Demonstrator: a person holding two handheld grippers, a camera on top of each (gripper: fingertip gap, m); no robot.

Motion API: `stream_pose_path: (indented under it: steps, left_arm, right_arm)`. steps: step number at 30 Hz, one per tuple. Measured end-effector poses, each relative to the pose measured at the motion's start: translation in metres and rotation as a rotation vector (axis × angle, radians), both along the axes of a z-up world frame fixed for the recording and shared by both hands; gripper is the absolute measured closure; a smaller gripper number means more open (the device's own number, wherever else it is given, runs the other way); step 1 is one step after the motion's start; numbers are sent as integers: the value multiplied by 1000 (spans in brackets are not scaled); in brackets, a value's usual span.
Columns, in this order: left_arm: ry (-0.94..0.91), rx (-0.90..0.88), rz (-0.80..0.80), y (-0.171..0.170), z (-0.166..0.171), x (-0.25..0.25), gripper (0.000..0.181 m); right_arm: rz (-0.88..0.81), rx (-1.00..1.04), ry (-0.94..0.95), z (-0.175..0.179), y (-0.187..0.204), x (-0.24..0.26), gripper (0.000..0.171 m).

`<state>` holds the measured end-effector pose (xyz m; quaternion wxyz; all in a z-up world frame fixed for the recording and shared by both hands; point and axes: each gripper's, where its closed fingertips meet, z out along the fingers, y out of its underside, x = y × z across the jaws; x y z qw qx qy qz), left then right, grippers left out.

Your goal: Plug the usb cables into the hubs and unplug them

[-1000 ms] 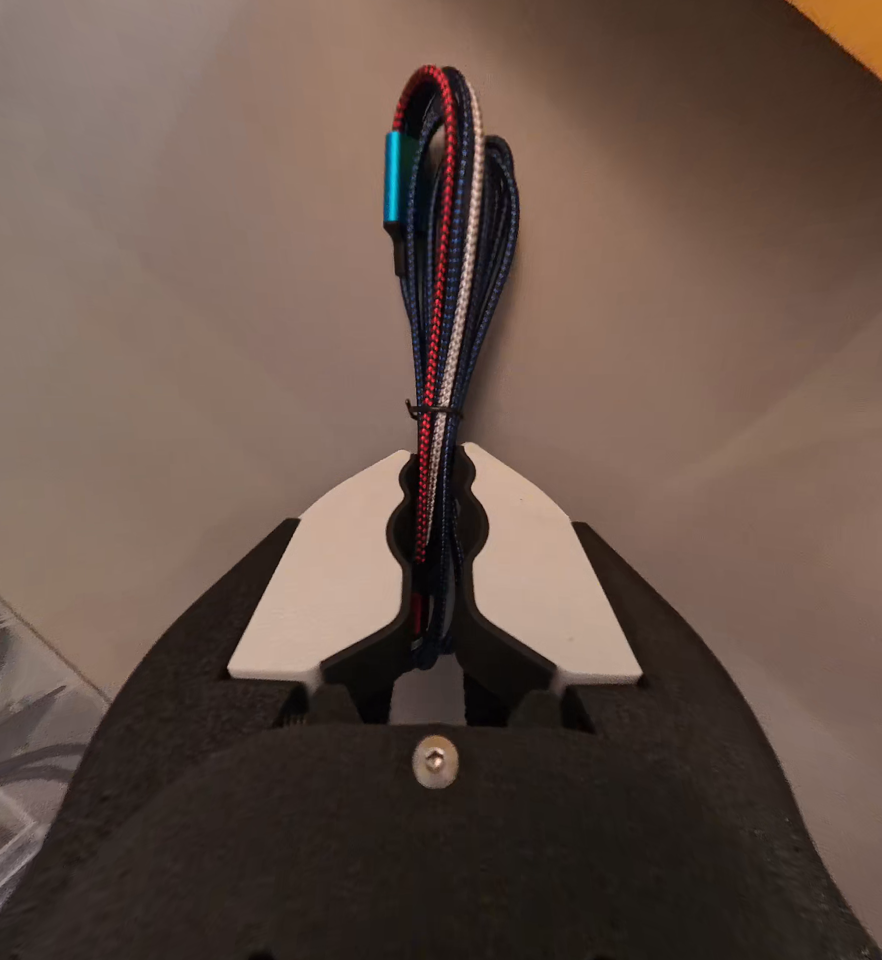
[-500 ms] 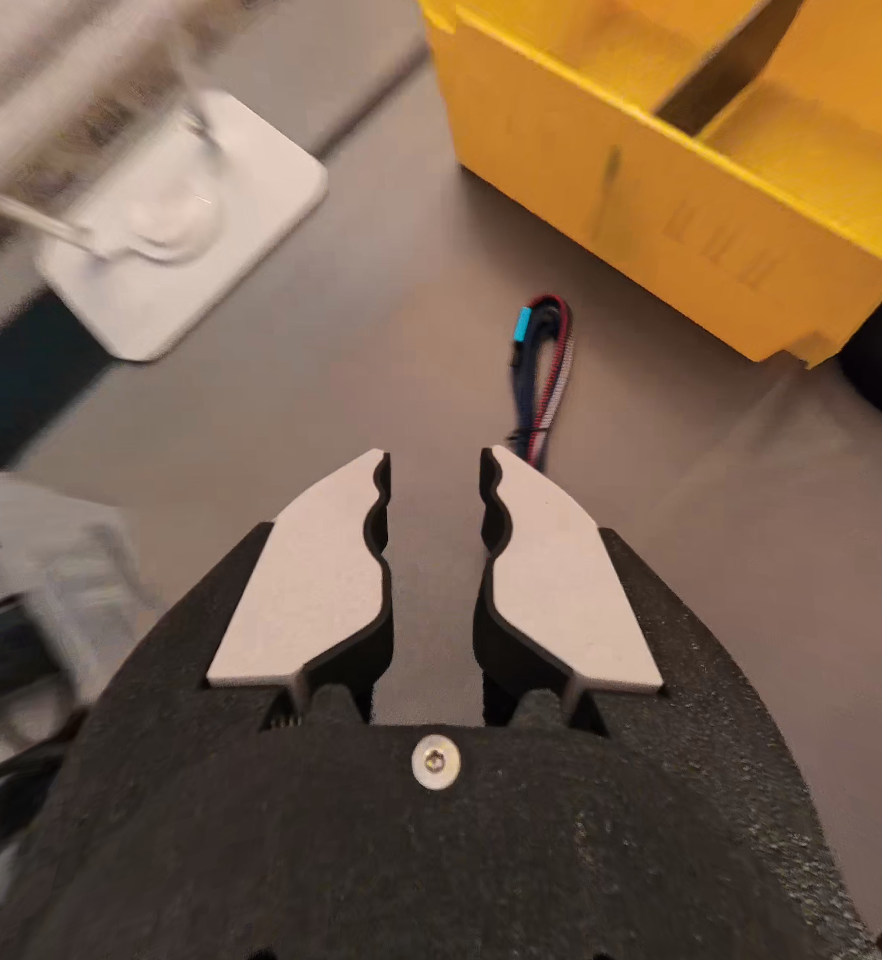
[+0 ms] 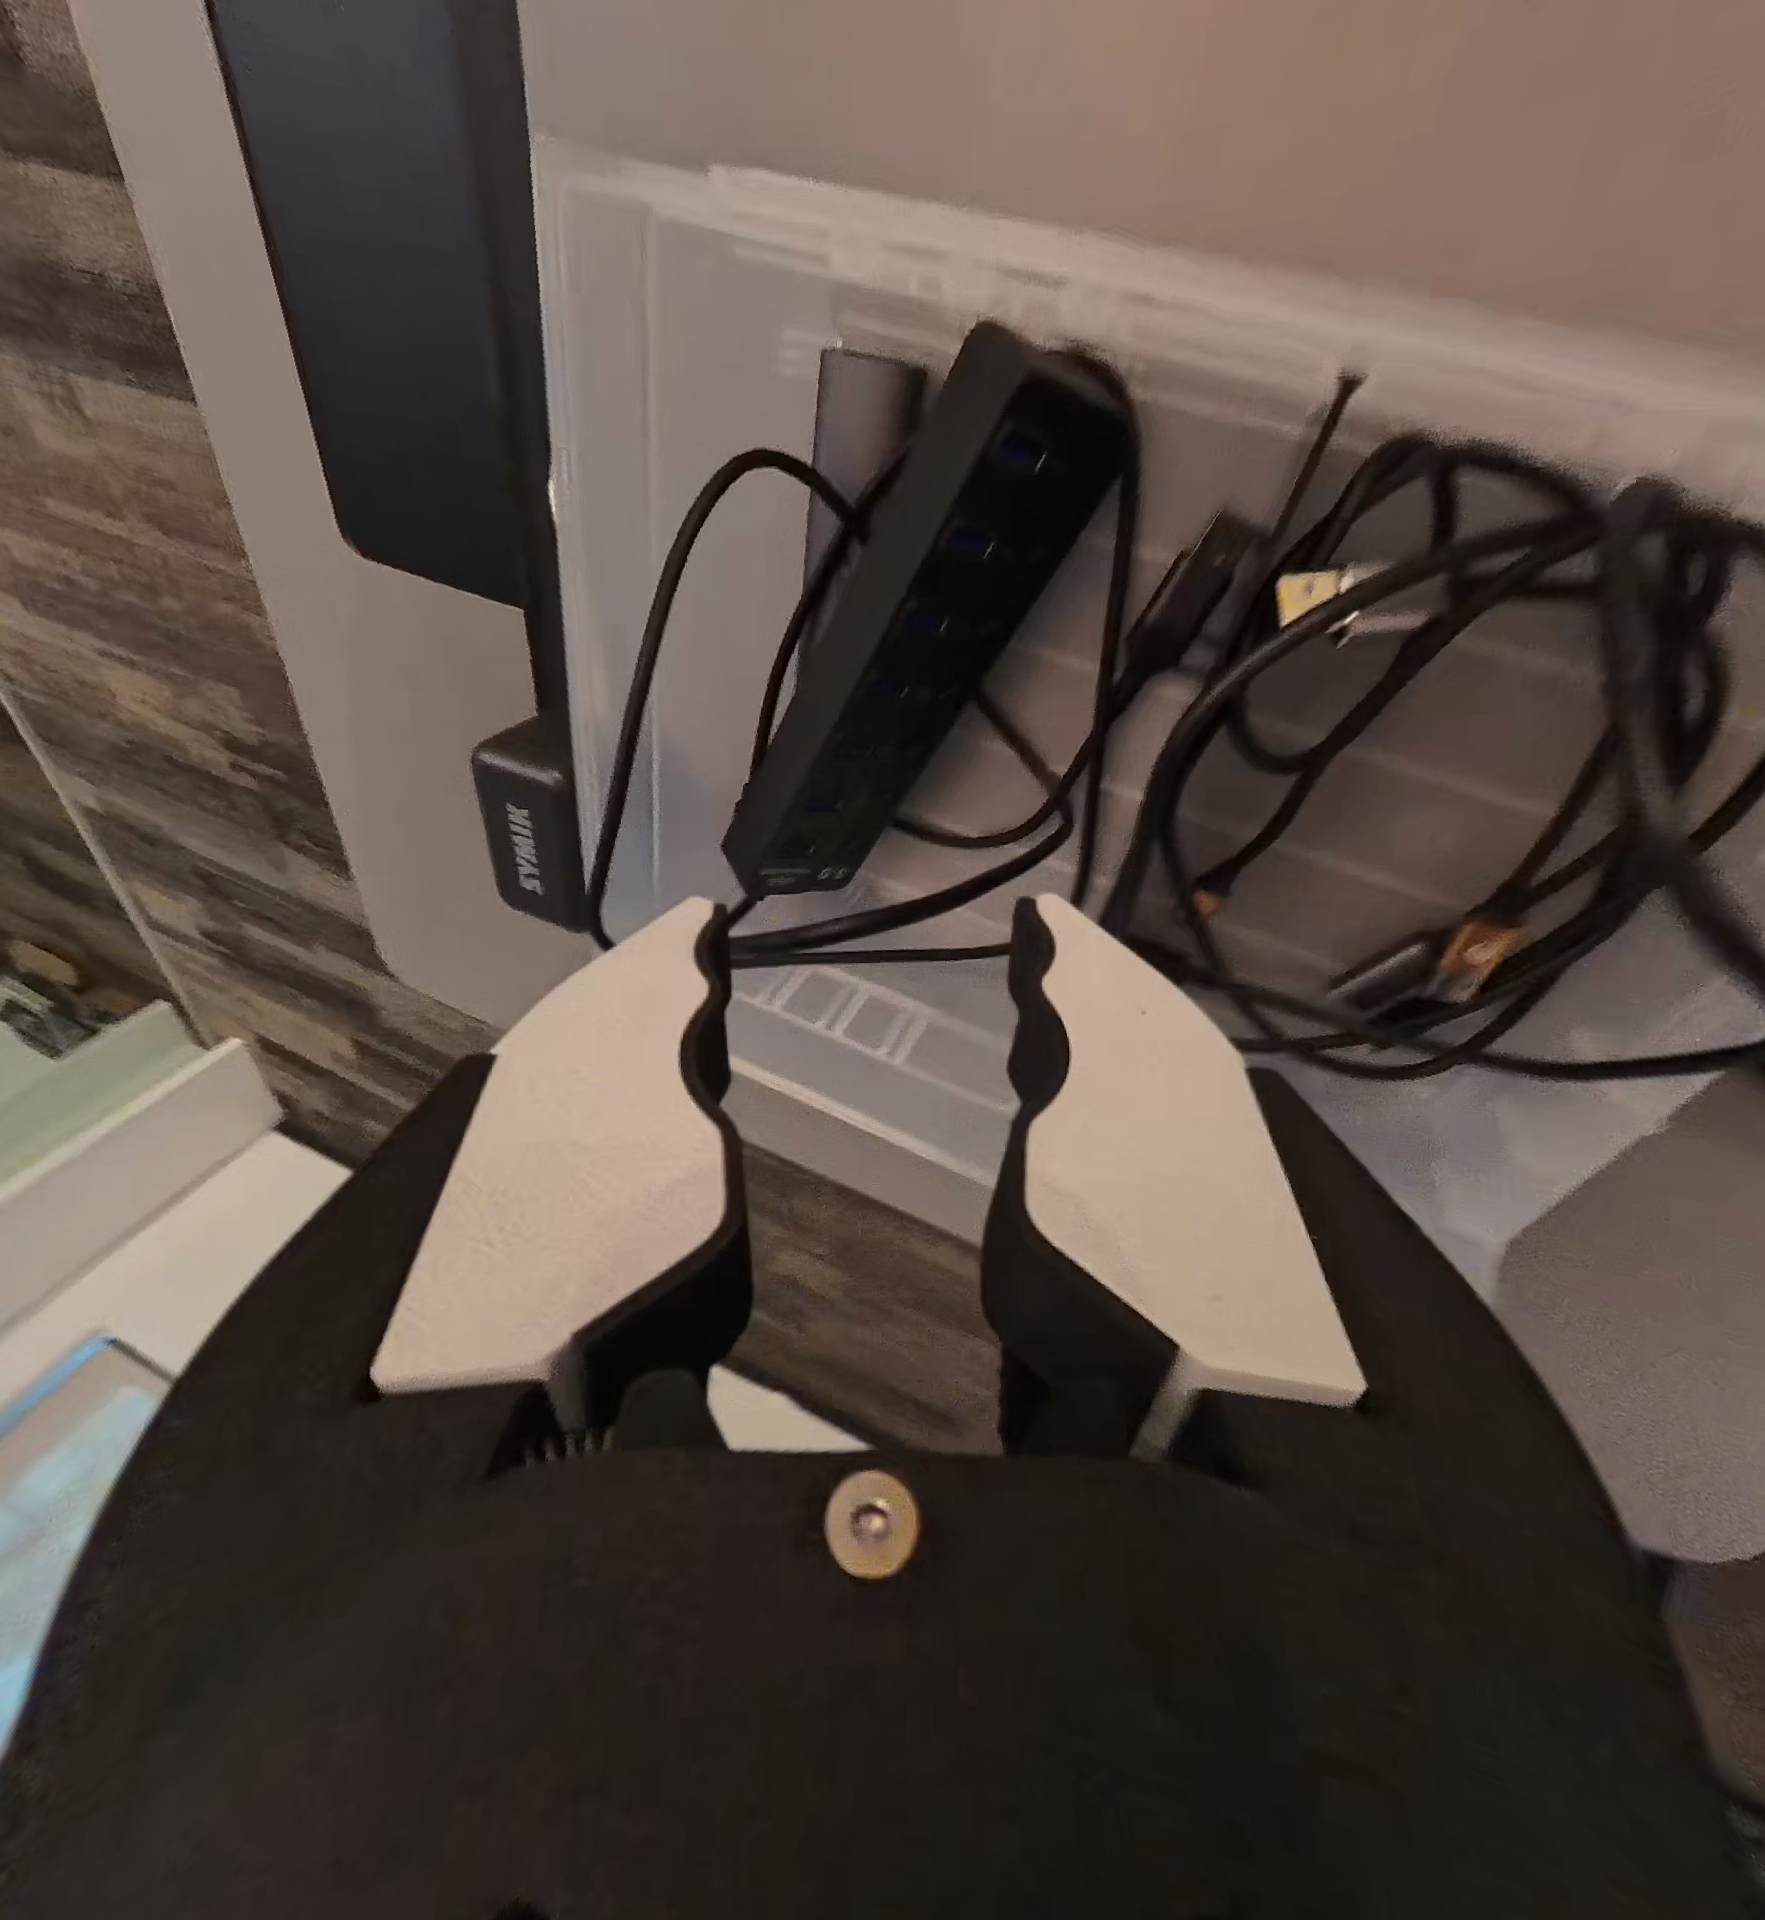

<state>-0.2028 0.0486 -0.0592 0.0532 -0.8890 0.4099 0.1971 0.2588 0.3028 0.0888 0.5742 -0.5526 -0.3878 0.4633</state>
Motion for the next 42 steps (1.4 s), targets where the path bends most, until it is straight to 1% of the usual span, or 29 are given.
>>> stream_pose_path:
  steps: [1, 3, 5, 10, 12, 14, 16, 19, 21, 23, 27, 29, 33, 36, 42]
  left_arm:
    - [19, 0, -28, 2, 1, -7, 130]
    - [-11, 24, -72, 9, 3, -14, 125]
    - [26, 18, -139, 12, 0, -29, 124]
    - [49, -145, -227, 11, -47, -45, 125]
    - [7, -195, -236, 14, -64, -42, 129]
    - [-37, -214, -253, 22, -78, -37, 127]
    - [-72, -211, -268, 32, -84, -32, 126]
    - [-97, -238, -277, 40, -92, -29, 127]
    - [-113, -272, -276, 40, -97, -27, 131]
    - [-145, -305, -267, 40, -102, -23, 135]
    - [-151, -378, -259, 36, -115, -22, 139]
    - [-155, -406, -249, 34, -120, -22, 137]
    - [-159, -412, -241, 33, -120, -23, 137]
    - [-102, -448, -228, 29, -121, -32, 133]
    - [-115, -470, -202, 28, -125, -31, 132]
  right_arm:
    - [4, -2, 11, 1, 0, 0, 152]
    - [8, -13, 26, 1, 3, 0, 152]
    - [0, -21, 34, -1, 8, 1, 152]
    - [-22, -65, 8, -16, 21, -3, 152]
    - [-14, -83, -12, -24, 24, -10, 152]
    - [6, -101, -39, -33, 24, -19, 152]
    - [16, -107, -70, -41, 24, -27, 152]
    - [34, -114, -121, -52, 22, -38, 152]
    - [45, -110, -147, -56, 20, -44, 152]
    - [56, -108, -158, -58, 18, -47, 152]
    - [73, -111, -161, -58, 16, -49, 152]
    - [77, -114, -160, -59, 16, -49, 152]
    - [79, -124, -172, -63, 17, -51, 152]
    - [84, -137, -197, -69, 17, -54, 152]
    - [113, -132, -241, -77, 10, -65, 152]
